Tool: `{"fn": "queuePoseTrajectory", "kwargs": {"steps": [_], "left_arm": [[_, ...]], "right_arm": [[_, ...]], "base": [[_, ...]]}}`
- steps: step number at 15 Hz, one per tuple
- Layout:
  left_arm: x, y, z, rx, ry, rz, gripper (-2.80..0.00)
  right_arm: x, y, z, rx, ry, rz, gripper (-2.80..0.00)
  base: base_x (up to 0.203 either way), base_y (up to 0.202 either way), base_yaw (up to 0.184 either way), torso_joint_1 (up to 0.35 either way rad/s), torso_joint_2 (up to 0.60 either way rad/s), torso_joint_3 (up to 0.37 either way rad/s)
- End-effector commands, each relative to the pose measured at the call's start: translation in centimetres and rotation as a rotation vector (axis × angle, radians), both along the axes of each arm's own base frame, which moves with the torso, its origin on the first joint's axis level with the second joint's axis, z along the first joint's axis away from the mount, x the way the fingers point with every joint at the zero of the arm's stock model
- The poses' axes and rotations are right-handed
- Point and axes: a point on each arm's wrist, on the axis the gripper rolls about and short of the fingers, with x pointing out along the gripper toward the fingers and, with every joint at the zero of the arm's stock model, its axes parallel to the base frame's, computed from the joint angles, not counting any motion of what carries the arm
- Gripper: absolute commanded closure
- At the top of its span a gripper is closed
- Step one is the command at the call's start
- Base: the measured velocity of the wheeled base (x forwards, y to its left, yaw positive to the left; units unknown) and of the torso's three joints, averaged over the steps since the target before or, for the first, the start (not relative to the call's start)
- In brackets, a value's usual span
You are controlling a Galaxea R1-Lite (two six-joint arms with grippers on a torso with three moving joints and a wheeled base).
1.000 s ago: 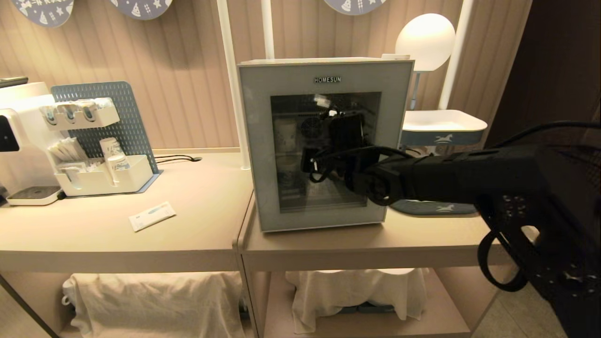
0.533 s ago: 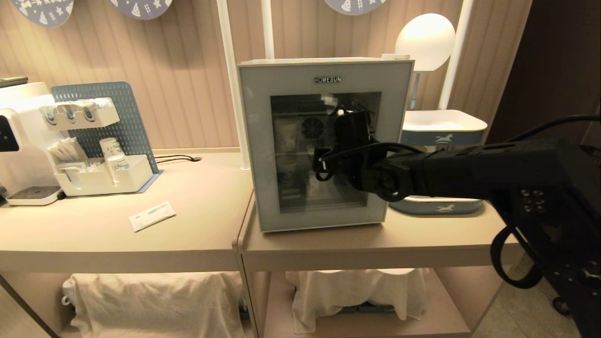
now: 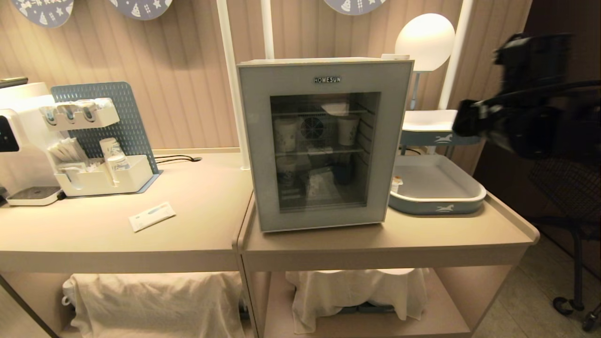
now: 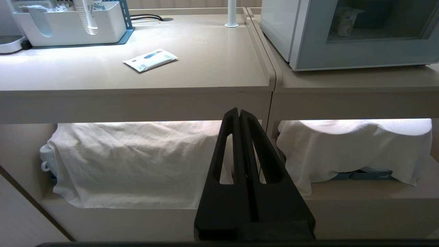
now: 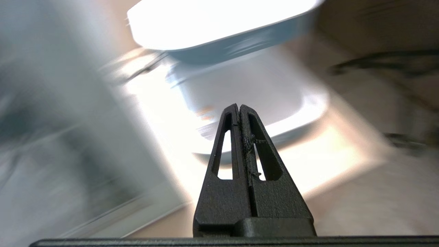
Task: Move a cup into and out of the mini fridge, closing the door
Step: Put the yoghurt in the freezer
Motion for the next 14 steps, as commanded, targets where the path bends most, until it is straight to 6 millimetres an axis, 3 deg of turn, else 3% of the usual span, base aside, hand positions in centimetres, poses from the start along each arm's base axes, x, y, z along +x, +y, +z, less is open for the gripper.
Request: {"fn": "queuePoseTrajectory", "kwargs": {"steps": [1, 3, 5, 7, 11, 14], "left_arm": [[0.0, 0.0, 0.0, 0.000, 0.000, 0.002, 0.00], [0.0, 0.0, 0.0, 0.000, 0.000, 0.001, 0.00], [0.0, 0.0, 0.0, 0.000, 0.000, 0.000, 0.00], [0.0, 0.0, 0.0, 0.000, 0.000, 0.002, 0.00], [0.0, 0.0, 0.0, 0.000, 0.000, 0.001, 0.00], [0.0, 0.0, 0.0, 0.000, 0.000, 0.002, 0.00]], "right_arm": [[-9.3, -4.8, 4.7, 0.030, -0.172, -0.082, 0.00], [-15.7, -8.0, 4.9, -0.001, -0.247, -0.230, 0.00], [-20.8, -10.9, 3.0, -0.047, -0.276, -0.460, 0.00], [-24.8, -11.3, 0.7, -0.071, -0.310, -0.546, 0.00], [-30.4, -11.0, -3.7, -0.099, -0.371, -0.561, 0.00], [-33.9, -10.3, -7.2, -0.108, -0.503, -0.303, 0.00]], "base": [[0.000, 0.000, 0.000, 0.000, 0.00, 0.000], [0.000, 0.000, 0.000, 0.000, 0.00, 0.000], [0.000, 0.000, 0.000, 0.000, 0.00, 0.000], [0.000, 0.000, 0.000, 0.000, 0.00, 0.000], [0.000, 0.000, 0.000, 0.000, 0.00, 0.000], [0.000, 0.000, 0.000, 0.000, 0.00, 0.000]]}}
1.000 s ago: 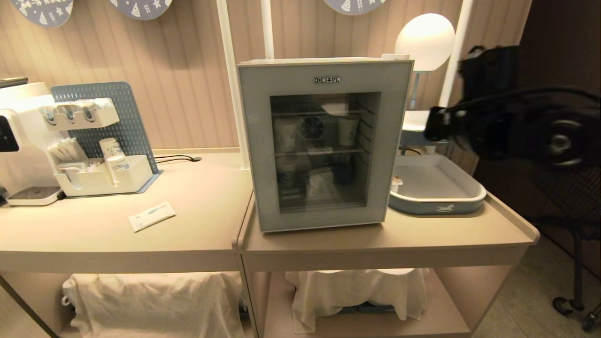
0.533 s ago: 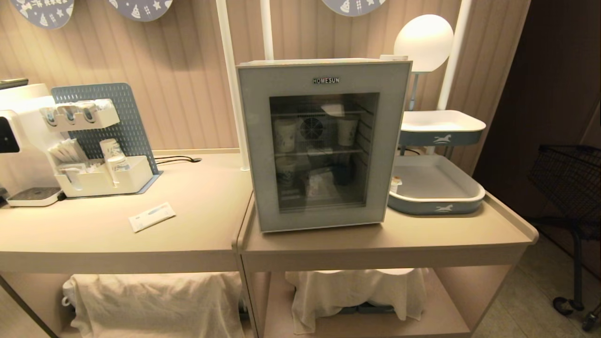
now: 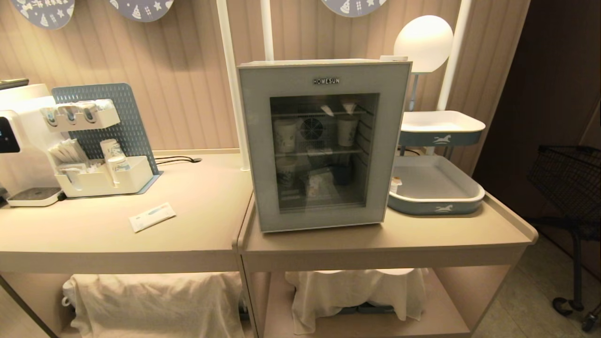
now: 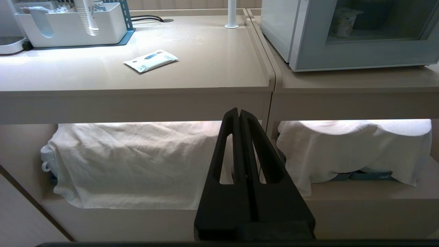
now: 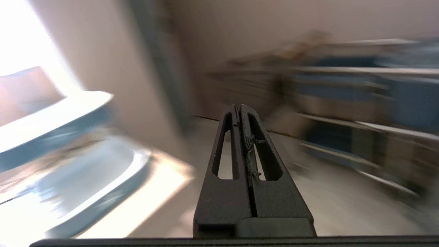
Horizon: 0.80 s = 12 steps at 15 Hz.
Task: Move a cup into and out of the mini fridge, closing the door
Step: Put the yoghurt in the freezer
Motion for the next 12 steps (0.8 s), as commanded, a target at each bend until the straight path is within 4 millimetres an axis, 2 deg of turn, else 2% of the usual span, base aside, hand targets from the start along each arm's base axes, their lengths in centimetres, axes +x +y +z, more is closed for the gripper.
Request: {"fn": "queuePoseTrajectory", "kwargs": {"steps": [1, 3, 6, 12], "left_arm": [[0.0, 0.0, 0.0, 0.000, 0.000, 0.000, 0.00], [0.0, 0.0, 0.0, 0.000, 0.000, 0.001, 0.00], [0.0, 0.0, 0.0, 0.000, 0.000, 0.001, 0.00], [0.0, 0.0, 0.0, 0.000, 0.000, -0.002, 0.00]], "right_arm": [[-3.5, 0.4, -2.5, -0.050, -0.131, 0.156, 0.00], [-4.5, 0.6, -5.7, -0.099, -0.151, 0.301, 0.00], [-2.5, 0.8, -11.1, -0.138, -0.058, 0.453, 0.00], [-1.7, 1.4, -13.9, -0.195, 0.205, 0.737, 0.00]], "base": [[0.000, 0.000, 0.000, 0.000, 0.00, 0.000], [0.000, 0.000, 0.000, 0.000, 0.00, 0.000], [0.000, 0.000, 0.000, 0.000, 0.00, 0.000], [0.000, 0.000, 0.000, 0.000, 0.00, 0.000]]}}
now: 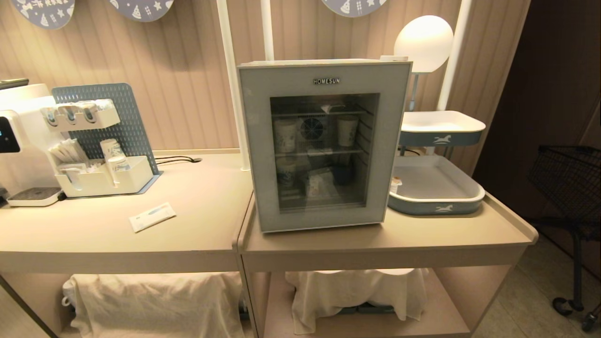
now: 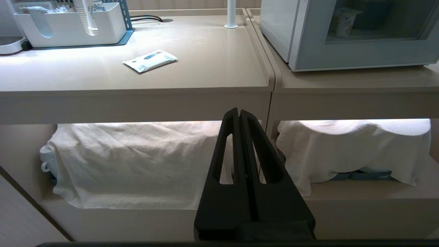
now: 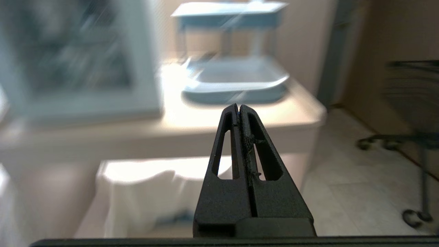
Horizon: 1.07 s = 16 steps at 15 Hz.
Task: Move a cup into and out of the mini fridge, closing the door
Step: Put the yoghurt in the freezer
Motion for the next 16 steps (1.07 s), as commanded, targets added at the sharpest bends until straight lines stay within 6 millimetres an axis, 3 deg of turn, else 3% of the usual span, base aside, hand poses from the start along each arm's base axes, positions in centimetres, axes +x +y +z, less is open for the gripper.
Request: {"fn": "queuePoseTrajectory", "kwargs": {"steps": [1, 5, 16], "left_arm": [[0.00, 0.00, 0.00, 0.000, 0.000, 0.001, 0.00], [0.00, 0.00, 0.00, 0.000, 0.000, 0.001, 0.00], [0.00, 0.00, 0.00, 0.001, 0.000, 0.002, 0.00]], "right_arm": [[0.13, 0.07, -0.66, -0.031, 0.043, 0.029, 0.00], [-0.23, 0.10, -1.33, -0.024, 0.187, 0.045, 0.00], [-0.22, 0.09, -1.32, 0.007, 0.182, 0.042, 0.00]], "base": [[0.000, 0.000, 0.000, 0.000, 0.00, 0.000], [0.000, 0.000, 0.000, 0.000, 0.00, 0.000], [0.000, 0.000, 0.000, 0.000, 0.00, 0.000]]}}
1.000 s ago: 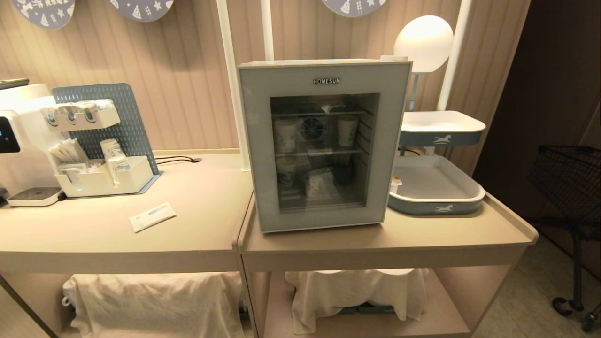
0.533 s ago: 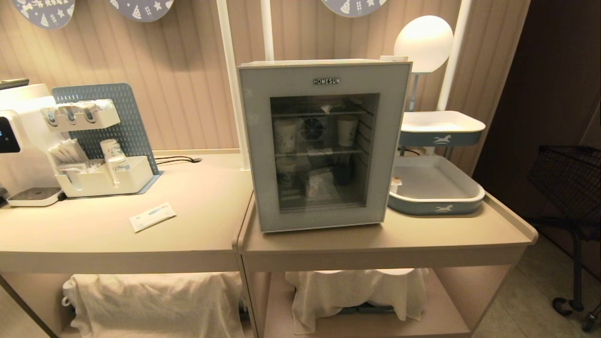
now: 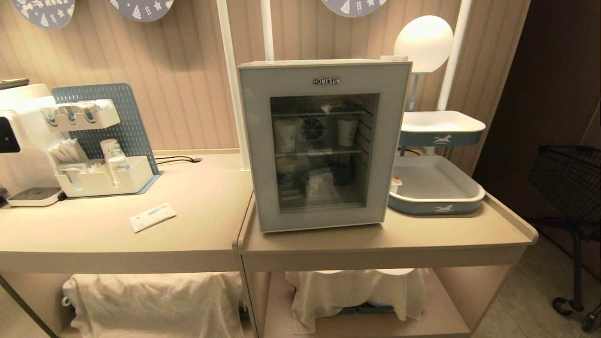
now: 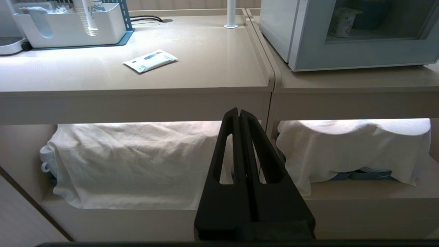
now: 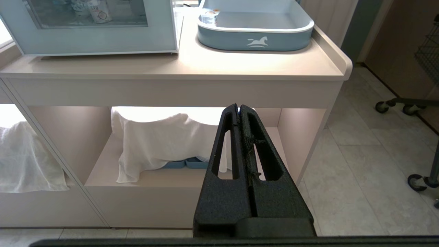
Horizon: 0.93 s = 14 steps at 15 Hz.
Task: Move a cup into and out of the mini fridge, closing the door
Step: Put the yoghurt in the freezer
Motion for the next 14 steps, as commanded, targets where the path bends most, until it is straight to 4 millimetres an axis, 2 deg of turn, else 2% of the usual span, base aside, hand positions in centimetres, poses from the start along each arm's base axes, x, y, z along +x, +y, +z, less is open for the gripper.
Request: {"fn": "queuePoseTrajectory", "kwargs": {"steps": [1, 14], "left_arm": [[0.00, 0.00, 0.00, -0.002, 0.000, 0.001, 0.00], [0.00, 0.00, 0.00, -0.002, 0.000, 0.000, 0.00]], "right_arm": [[0.01, 0.00, -0.01, 0.000, 0.003, 0.001, 0.00], [0.01, 0.00, -0.01, 0.004, 0.003, -0.001, 0.00]], "base": [[0.000, 0.000, 0.000, 0.000, 0.00, 0.000], [0.000, 0.000, 0.000, 0.000, 0.00, 0.000]]}}
